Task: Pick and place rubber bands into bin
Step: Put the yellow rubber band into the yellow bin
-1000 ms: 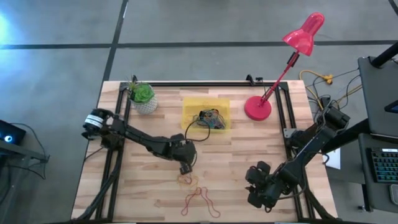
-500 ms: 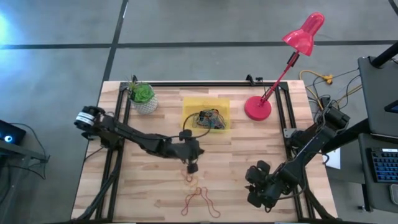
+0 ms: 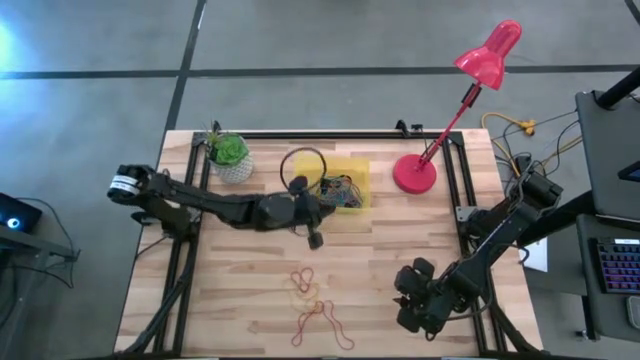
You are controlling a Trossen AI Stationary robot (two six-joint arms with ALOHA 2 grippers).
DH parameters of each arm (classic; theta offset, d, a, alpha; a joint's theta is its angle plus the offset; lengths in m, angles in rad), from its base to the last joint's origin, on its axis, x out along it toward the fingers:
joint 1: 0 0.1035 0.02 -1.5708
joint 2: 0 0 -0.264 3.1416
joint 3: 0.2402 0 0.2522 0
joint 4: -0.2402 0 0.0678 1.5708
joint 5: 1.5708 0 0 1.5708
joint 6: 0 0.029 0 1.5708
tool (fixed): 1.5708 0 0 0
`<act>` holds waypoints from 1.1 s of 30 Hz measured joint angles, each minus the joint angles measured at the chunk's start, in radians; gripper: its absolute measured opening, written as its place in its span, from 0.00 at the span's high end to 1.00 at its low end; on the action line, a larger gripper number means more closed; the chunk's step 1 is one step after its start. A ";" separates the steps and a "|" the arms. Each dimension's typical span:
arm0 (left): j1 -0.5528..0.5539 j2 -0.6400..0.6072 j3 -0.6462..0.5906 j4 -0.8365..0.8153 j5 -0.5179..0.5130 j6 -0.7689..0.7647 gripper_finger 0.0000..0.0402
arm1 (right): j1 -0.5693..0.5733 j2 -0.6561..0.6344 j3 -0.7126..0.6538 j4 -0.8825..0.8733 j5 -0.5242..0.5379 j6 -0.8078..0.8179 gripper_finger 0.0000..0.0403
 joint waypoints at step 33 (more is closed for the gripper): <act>0.409 0.140 -0.002 -0.074 0.221 0.126 1.00 | 0.000 0.000 0.006 0.062 0.164 0.144 0.69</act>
